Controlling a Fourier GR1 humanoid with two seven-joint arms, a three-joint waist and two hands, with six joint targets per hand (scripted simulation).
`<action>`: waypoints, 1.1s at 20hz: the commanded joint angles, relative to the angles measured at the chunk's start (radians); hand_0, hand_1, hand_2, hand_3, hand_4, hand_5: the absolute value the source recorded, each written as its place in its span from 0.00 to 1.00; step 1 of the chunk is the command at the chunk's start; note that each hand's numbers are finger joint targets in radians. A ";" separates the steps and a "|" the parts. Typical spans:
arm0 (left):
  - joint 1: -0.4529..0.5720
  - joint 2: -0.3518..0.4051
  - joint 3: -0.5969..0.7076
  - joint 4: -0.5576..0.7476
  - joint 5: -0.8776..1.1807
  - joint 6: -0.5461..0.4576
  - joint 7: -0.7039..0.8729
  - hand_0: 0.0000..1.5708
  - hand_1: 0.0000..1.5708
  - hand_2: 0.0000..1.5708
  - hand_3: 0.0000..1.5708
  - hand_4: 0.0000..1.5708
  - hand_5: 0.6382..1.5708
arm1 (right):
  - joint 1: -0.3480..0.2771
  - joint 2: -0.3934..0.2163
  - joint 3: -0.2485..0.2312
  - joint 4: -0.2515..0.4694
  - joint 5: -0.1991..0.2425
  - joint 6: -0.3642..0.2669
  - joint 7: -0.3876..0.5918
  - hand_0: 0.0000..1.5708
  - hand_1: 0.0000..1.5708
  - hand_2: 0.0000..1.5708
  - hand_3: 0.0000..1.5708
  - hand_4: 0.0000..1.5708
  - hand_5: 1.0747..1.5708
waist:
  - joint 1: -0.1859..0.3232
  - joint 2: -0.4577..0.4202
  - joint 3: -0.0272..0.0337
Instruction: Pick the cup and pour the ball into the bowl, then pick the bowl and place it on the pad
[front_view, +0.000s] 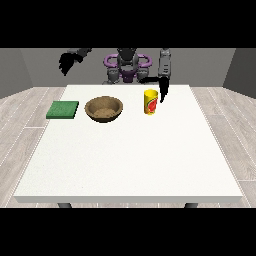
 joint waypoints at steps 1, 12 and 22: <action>-0.078 -0.006 -0.006 0.122 -0.027 0.007 -0.051 0.00 0.00 0.00 0.00 0.09 0.85 | -0.055 -0.029 -0.041 0.122 0.001 0.016 -0.049 0.00 0.00 0.00 0.00 0.43 0.98 | 0.021 -0.001 0.0003; -0.170 0.041 0.154 0.474 0.053 0.000 -0.327 0.00 0.00 0.00 0.00 0.56 0.98 | -0.012 -0.066 -0.062 0.051 -0.068 0.105 -0.059 0.00 0.00 0.00 0.00 0.43 0.99 | -0.072 0.072 -0.0003; -0.179 0.000 0.076 0.560 -0.112 0.256 -0.323 0.82 0.82 1.00 1.00 0.89 0.87 | -0.093 -0.219 -0.201 0.112 -0.230 0.169 0.088 0.00 0.00 0.00 0.10 0.40 0.99 | -0.101 0.003 0.0005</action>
